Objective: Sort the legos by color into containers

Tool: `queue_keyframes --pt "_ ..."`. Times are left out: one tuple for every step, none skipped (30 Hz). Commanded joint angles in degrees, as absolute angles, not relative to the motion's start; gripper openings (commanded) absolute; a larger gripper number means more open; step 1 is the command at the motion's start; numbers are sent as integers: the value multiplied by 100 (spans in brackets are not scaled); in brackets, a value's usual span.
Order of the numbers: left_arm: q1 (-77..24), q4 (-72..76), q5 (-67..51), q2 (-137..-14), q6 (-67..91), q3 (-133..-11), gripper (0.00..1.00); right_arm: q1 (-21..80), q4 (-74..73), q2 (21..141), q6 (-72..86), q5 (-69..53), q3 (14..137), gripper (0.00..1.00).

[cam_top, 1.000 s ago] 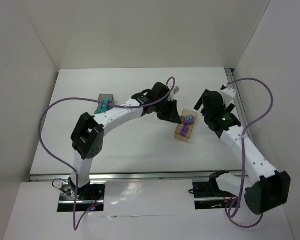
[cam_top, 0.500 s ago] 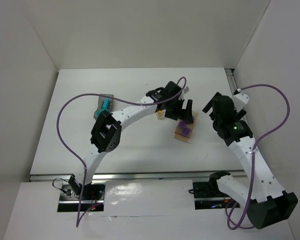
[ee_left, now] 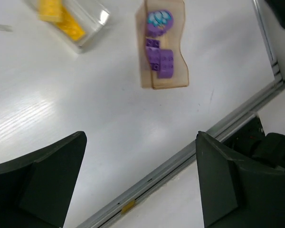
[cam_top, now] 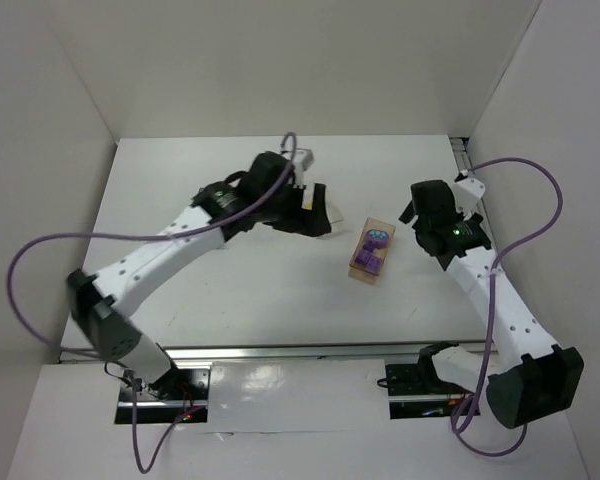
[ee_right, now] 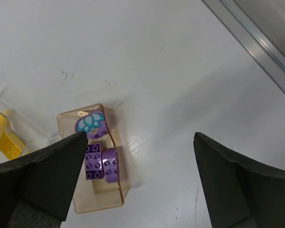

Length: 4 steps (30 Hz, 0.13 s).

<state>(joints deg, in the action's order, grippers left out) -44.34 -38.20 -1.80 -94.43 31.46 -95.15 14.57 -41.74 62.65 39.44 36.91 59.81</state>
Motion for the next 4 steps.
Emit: queue_keyframes --pt "-4333 -3833 745 -8290 3111 -8931 99 1424 -4229 6275 4104 3867 6196 100" --pt "-4281 -3832 747 -8079 3111 -8660 97 1424 -4149 6275 4035 3815 6092 100" --pt "-4280 -3745 747 -7738 2946 -8544 97 1424 -4096 6275 3982 3762 5969 100" --pt "-4280 -3744 851 -7595 2944 -8456 97 1424 -3991 6214 3981 3762 5968 100"
